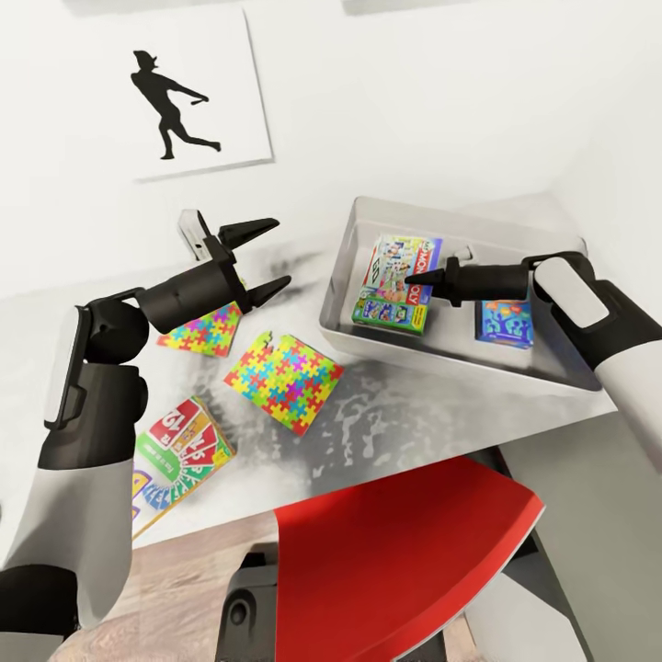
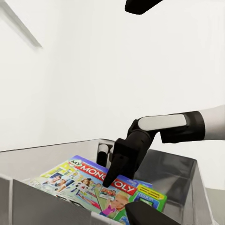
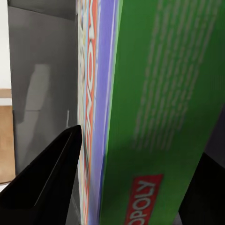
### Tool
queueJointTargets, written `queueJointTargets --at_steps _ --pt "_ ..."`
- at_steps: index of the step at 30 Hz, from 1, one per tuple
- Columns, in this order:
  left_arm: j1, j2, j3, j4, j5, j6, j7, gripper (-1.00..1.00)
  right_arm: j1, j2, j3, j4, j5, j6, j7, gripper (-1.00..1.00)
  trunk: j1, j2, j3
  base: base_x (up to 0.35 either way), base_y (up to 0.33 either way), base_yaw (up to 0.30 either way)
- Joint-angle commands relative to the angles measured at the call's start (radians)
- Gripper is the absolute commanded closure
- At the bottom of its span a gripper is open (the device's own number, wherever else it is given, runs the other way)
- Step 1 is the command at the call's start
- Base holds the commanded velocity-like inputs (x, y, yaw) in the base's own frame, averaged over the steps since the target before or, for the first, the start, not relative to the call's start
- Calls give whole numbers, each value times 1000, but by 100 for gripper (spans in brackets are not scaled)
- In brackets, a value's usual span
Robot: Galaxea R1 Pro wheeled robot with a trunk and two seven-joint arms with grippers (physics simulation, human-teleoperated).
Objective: Put all the toys in the child's room - the three board games (two on the bed and one on the table), the two jigsaw puzzles on the table, and the tennis ball on the table - inside the toy box on the table in the child's room.
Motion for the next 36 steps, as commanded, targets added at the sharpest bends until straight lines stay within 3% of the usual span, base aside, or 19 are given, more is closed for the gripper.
queueJointTargets --at_steps 1,24,36 --pt "-1 0 0 -1 11 -2 11 -100 -2 -1 3 1 5 0 9 100 1 -2 -3 0 0 0" --pt "-3 -5 0 -1 13 -1 16 -100 -4 -2 3 0 5 0 9 100 1 -2 -12 0 0 0" --pt "-2 -5 0 -1 10 -1 17 -100 -4 -3 2 0 6 0 9 100 1 -2 -27 0 0 0"
